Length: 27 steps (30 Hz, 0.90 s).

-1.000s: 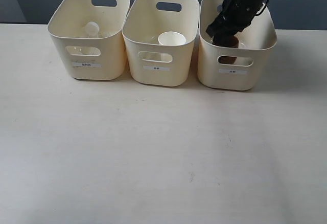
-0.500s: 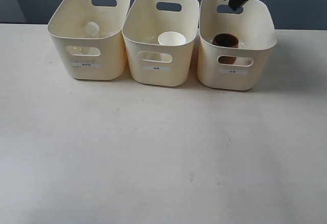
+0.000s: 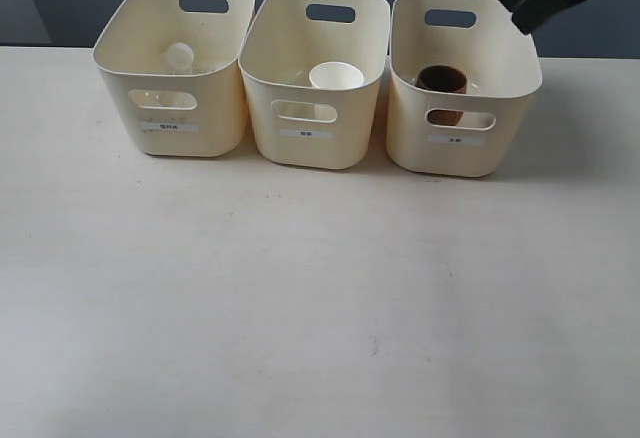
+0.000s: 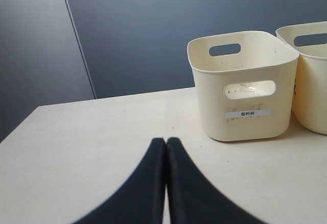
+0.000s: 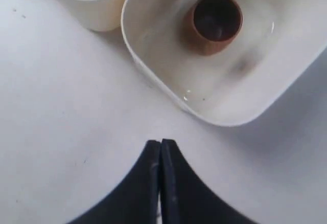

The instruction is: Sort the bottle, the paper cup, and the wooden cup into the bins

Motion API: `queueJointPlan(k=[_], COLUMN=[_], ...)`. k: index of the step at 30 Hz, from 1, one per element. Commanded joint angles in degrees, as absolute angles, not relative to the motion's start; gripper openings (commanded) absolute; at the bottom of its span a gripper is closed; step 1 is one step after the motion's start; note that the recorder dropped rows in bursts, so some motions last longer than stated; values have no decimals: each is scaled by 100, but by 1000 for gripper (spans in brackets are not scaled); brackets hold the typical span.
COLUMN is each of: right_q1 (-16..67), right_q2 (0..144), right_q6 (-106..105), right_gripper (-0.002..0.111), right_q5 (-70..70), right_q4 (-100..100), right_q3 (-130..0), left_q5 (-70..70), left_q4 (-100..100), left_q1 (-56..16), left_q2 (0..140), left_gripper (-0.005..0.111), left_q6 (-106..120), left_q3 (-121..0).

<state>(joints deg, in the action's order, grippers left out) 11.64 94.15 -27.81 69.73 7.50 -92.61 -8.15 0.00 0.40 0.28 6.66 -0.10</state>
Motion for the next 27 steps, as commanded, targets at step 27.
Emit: queueJointPlan(k=[27], right_q1=[1137], right_q2=[4960], right_q6=[-2521], right_gripper=[-1], right_q5=[6979], right_q4=[1803], right_q3=[-6931], left_q5=[-774], left_q4=[0], left_q1=[43], left_q2=[0], left_gripper=[0], left_q6=[658], left_q3=[0])
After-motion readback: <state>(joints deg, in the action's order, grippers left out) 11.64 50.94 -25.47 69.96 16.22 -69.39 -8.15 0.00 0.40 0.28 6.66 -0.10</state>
